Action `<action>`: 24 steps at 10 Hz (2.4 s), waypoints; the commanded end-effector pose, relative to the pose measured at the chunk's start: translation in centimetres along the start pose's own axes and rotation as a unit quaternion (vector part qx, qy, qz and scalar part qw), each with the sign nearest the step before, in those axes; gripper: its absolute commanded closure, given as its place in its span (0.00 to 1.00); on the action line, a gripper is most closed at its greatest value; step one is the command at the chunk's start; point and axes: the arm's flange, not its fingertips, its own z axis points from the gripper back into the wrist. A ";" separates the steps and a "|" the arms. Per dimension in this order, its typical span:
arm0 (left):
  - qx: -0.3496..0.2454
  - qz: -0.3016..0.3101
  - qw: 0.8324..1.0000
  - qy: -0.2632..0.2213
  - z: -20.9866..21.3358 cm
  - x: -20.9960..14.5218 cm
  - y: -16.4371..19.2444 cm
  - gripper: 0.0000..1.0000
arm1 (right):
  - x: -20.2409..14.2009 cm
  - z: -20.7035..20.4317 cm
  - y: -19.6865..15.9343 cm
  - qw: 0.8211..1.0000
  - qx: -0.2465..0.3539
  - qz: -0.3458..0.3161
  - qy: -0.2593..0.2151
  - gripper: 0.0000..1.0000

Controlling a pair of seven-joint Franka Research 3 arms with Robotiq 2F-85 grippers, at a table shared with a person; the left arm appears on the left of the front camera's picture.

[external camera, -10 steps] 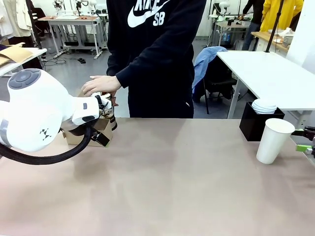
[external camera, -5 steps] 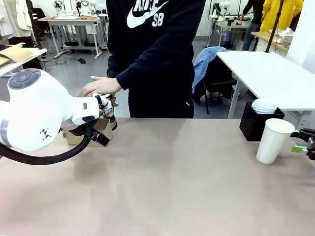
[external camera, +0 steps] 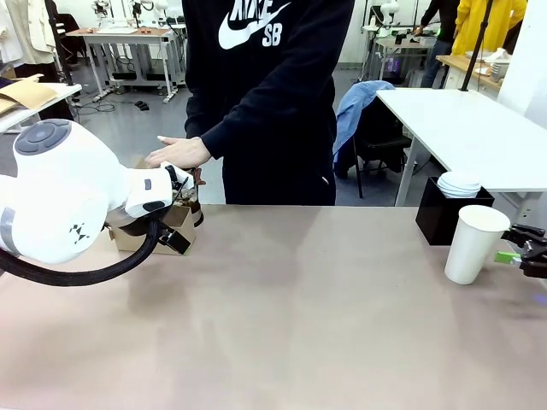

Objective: Pour a drink into a cup and package it in a carrier.
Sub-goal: Pick up the 600 ml Paper Cup and place it in the middle top area of the table.

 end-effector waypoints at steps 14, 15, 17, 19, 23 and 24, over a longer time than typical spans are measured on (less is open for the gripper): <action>-0.001 0.001 1.000 0.000 0.0 0.0 0.1 0.00 | -1.4 -6.1 -1.3 1.000 0.026 0.006 -0.012 0.00; -0.001 0.001 1.000 0.000 0.0 0.0 0.1 0.00 | -1.6 -5.6 -1.4 0.999 0.051 0.006 -0.009 0.20; -0.001 0.001 1.000 0.000 0.0 0.0 0.1 0.00 | -1.5 -5.9 -1.0 1.000 0.028 -0.007 -0.012 0.20; -0.001 0.001 1.000 0.000 0.0 0.0 0.1 0.00 | -1.5 -5.9 -1.0 1.000 0.028 -0.007 -0.012 0.20; -0.001 0.001 1.000 0.000 0.0 0.0 0.1 0.00 | 2.9 -8.2 3.4 0.998 -0.051 -0.021 -0.032 0.19; -0.001 0.001 1.000 0.000 0.0 0.0 0.1 0.00 | 4.4 -9.6 5.0 0.997 -0.061 -0.035 -0.025 0.19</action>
